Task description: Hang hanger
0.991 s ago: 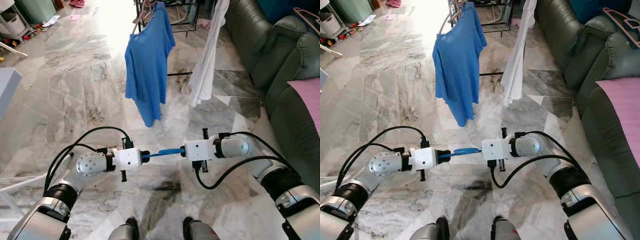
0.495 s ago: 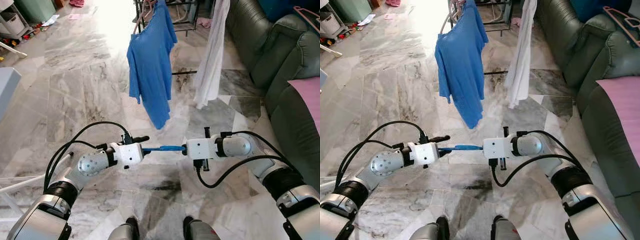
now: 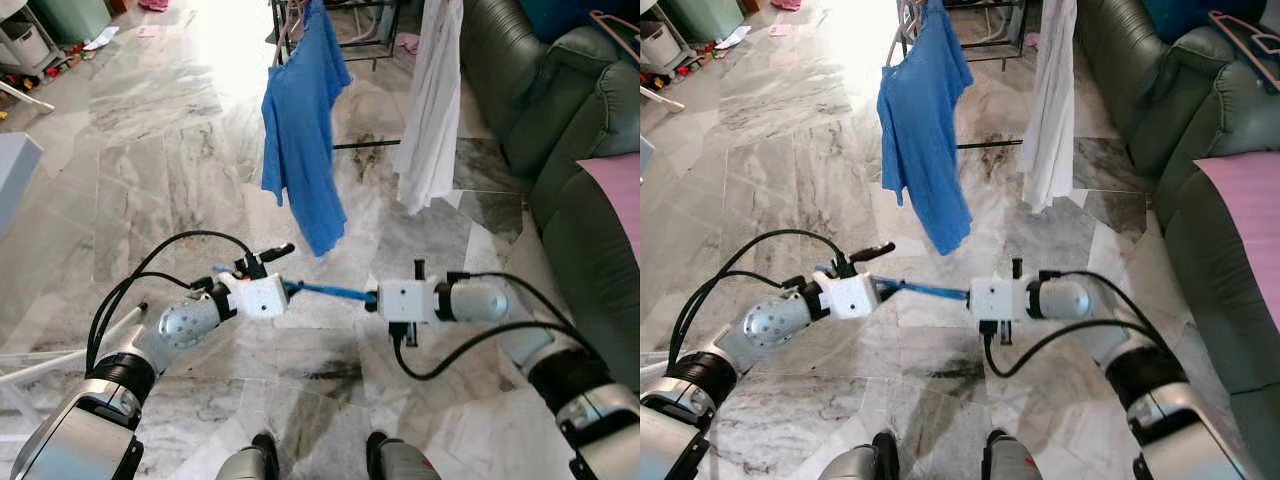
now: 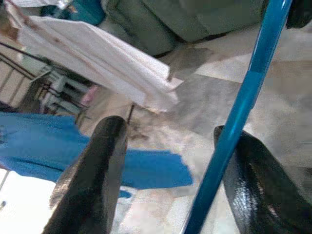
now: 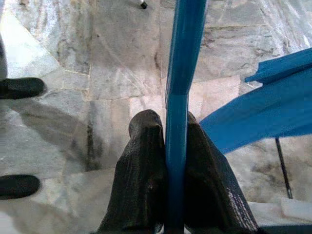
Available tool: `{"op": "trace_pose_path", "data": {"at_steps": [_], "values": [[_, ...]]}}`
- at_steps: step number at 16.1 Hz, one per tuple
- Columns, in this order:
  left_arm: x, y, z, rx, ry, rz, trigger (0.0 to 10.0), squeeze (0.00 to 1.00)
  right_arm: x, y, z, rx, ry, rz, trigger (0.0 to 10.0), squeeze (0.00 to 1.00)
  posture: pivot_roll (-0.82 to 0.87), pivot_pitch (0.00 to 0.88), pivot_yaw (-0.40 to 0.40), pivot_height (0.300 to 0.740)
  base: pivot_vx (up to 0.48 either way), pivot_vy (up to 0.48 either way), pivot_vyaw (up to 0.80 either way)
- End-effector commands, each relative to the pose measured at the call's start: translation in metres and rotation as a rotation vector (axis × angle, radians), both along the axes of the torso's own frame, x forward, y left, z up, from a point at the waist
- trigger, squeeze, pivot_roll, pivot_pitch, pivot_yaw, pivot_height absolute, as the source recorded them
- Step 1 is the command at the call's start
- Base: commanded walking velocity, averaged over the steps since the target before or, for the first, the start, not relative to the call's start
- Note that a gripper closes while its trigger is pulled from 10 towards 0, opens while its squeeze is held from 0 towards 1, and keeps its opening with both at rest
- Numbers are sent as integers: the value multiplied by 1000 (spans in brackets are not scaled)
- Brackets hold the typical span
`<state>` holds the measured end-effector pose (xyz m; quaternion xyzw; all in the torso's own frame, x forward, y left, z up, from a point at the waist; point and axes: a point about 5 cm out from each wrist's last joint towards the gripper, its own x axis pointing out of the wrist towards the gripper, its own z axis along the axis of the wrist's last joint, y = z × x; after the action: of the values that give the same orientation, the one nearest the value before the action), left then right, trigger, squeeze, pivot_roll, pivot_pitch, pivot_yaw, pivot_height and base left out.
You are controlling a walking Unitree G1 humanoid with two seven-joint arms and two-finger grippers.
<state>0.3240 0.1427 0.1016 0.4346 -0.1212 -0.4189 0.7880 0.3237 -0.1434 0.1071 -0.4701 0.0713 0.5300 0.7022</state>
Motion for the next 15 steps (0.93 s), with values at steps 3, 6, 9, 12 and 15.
{"op": "trace_pose_path", "data": {"at_steps": [3, 6, 9, 12, 15], "values": [[-10, 8, -10, 67, 59, -71, 10000, 1000, -11, -4, -17, -48, 52, 6, 0, 0, -168, 226, 80, 740, 0, 0, 0], [-10, 11, -9, 68, 55, -73, 10000, 1000, -5, -14, -23, -89, 18, -106, 0, 0, -164, 223, 82, 740, 0, 0, 0], [-12, 11, -8, 57, 70, -102, 10000, 1000, 0, -24, -29, -55, 15, -277, 0, 0, -164, 223, 82, 740, 0, 0, 0], [-11, 13, -11, 33, 94, -66, 10000, 1000, -1, -26, -35, -10, 7, -371, 0, 0, -163, 226, 88, 740, 0, 0, 0], [-1, 18, -8, -66, 95, 88, 10000, 1000, -2, -26, -43, 14, 13, -470, 0, 0, -167, 227, 93, 740, 0, 0, 0]]}}
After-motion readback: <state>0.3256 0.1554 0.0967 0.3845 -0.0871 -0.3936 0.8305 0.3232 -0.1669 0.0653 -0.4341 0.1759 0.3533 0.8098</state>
